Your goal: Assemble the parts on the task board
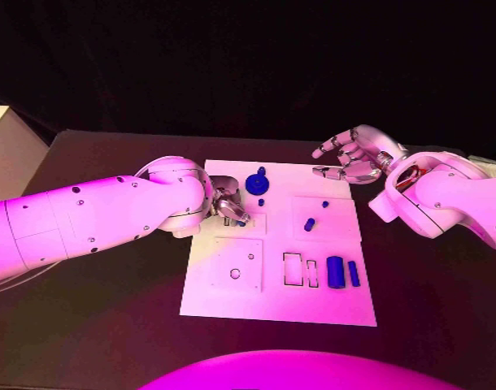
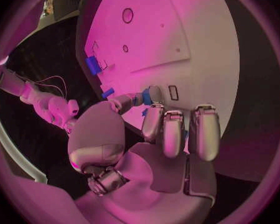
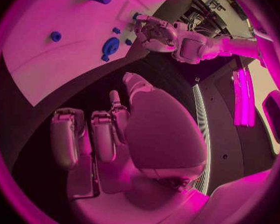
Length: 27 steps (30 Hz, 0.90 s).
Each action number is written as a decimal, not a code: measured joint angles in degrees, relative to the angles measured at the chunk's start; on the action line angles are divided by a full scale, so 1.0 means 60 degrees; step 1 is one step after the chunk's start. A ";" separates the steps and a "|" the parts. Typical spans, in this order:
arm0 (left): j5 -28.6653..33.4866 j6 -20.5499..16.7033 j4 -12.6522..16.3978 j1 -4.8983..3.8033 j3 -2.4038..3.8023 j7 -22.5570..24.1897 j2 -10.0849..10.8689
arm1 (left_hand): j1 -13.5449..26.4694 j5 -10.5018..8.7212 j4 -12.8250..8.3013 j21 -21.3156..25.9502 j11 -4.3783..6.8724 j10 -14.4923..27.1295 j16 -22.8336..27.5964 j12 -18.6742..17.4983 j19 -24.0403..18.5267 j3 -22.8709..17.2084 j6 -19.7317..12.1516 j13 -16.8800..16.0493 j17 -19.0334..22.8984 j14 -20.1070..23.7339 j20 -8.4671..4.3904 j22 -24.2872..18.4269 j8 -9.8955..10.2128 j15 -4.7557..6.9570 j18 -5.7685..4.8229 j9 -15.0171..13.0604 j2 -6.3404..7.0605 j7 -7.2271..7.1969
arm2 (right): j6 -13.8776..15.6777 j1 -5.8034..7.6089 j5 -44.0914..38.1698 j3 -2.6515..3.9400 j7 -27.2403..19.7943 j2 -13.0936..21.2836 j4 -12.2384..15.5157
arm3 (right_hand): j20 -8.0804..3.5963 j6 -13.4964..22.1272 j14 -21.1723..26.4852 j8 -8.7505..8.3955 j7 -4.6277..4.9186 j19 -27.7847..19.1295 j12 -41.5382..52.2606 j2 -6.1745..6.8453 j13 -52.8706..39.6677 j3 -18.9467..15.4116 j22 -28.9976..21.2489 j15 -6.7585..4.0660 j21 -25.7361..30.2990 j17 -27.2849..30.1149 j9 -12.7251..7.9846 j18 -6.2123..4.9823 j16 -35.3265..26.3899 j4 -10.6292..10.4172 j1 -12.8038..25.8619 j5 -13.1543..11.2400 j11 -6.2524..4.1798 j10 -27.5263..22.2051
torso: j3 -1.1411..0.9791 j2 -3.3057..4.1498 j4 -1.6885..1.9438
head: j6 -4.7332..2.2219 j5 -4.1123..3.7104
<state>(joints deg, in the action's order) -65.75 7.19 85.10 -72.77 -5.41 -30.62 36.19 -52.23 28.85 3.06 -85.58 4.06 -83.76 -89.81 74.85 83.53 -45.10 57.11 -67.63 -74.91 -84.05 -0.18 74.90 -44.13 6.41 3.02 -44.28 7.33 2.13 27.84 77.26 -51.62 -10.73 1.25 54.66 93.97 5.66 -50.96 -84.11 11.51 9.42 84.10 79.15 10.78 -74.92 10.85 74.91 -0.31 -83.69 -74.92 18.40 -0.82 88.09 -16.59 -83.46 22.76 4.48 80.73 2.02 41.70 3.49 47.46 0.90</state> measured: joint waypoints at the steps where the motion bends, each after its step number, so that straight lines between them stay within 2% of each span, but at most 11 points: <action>1: 0.0000 -0.0001 0.0000 0.0000 0.0000 0.0000 0.0000 | 0.0042 0.0011 0.0000 0.0000 0.0000 0.0000 0.0000 -0.0022 0.0000 0.0000 0.0000 0.0000 0.0000 0.0000 0.0000 0.0000 0.0000 0.0000 0.0000 -0.0007 0.0042 0.0000 | 0.0000 0.0000 0.0000 0.0000 0.0000 0.0001 0.0000 | 0.0000 0.0000 0.0000 0.0000 0.0000 0.0000 0.0000 0.0000 0.0000 0.0000 0.0000 0.0000 0.0000 0.0000 0.0000 0.0000 0.0000 0.0000 0.0000 0.0000 0.0000 0.0000 | -0.0001 -0.0001 0.0000 | -0.0001 -0.0002; 5: 0.0000 -0.0006 -0.0005 0.0004 -0.0004 -0.0003 0.0005 | 0.0214 0.0091 0.0026 0.0011 0.0002 0.0003 0.0000 -0.0055 0.0000 -0.0026 0.0000 0.0037 0.0000 0.0000 0.0000 0.0000 -0.0005 0.0000 0.0000 -0.0024 0.0214 -0.0001 | -0.0001 0.0000 -0.0001 0.0000 0.0000 0.0003 0.0000 | 0.0000 0.0000 0.0000 0.0000 0.0000 0.0000 0.0000 0.0000 0.0000 0.0000 0.0000 0.0000 0.0000 0.0000 0.0000 0.0000 0.0000 0.0000 0.0000 0.0000 0.0000 0.0000 | 0.0006 -0.0001 0.0000 | -0.0002 -0.0013; 9: 0.0000 -0.0007 -0.0007 0.0005 -0.0006 -0.0006 0.0008 | 0.0329 -0.0034 -0.0089 0.0038 0.0041 0.0042 0.0000 -0.0082 0.0000 0.0088 -0.0008 0.0041 0.0000 0.0001 0.0000 0.0000 -0.0006 0.0001 0.0000 -0.0038 0.0328 -0.0058 | -0.0001 0.0000 -0.0001 0.0000 -0.0001 0.0003 0.0000 | 0.0000 0.0000 0.0000 0.0000 0.0000 0.0000 0.0000 0.0000 0.0000 0.0000 -0.0001 0.0000 0.0000 0.0001 -0.0008 0.0000 0.0000 0.0000 0.0000 0.0000 0.0000 0.0000 | 0.0005 0.0000 0.0004 | -0.0006 -0.0023; 19: 0.0001 -0.0012 -0.0009 0.0007 -0.0007 -0.0016 0.0014 | 0.0453 -0.0088 -0.0285 0.0038 0.0055 0.0123 0.0000 -0.0086 0.0000 0.0110 0.0041 0.0047 0.0000 0.0002 0.0000 0.0008 -0.0006 0.0003 -0.0001 -0.0041 0.0452 -0.0172 | -0.0005 0.0000 -0.0001 0.0000 -0.0001 -0.0004 -0.0009 | 0.0000 0.0000 0.0000 0.0000 0.0000 0.0000 0.0000 0.0000 0.0001 0.0027 -0.0001 0.0000 0.0000 0.0001 -0.0008 0.0000 0.0000 0.0027 0.0000 0.0054 0.0000 0.0000 | 0.0005 0.0000 0.0003 | -0.0008 -0.0027; 27: 0.0021 -0.0024 -0.0018 0.0006 -0.0007 -0.0017 0.0011 | 0.0491 -0.0124 -0.0166 0.0074 0.0055 0.0123 0.0000 -0.0086 0.0000 0.0288 0.0109 0.0047 0.0000 0.0002 0.0000 0.0007 -0.0004 0.0003 -0.0001 -0.0041 0.0489 -0.0240 | -0.0007 0.0000 -0.0002 0.0000 -0.0001 -0.0007 -0.0012 | 0.0000 0.0000 0.0000 0.0000 0.0000 0.0000 0.0000 0.0000 0.0001 0.0027 0.0006 0.0000 0.0000 0.0001 -0.0008 0.0000 0.0000 0.0027 0.0000 0.0054 0.0000 0.0000 | 0.0000 0.0000 0.0001 | -0.0008 -0.0037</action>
<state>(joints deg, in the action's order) -65.62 7.05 84.99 -72.74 -5.45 -30.72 36.26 -49.29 28.11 2.07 -85.14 4.39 -83.03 -89.81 74.34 83.53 -43.37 57.77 -67.35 -74.91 -84.04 -0.18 74.95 -44.16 6.43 3.01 -44.53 10.27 0.70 27.80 77.25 -51.63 -10.72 1.25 54.62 93.90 5.65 -50.96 -84.11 11.51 9.41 84.10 79.15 10.78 -74.91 11.01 74.95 -0.31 -83.69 -74.91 18.35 -0.82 88.09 -16.43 -83.46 23.08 4.48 80.73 2.02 41.70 3.49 47.41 0.68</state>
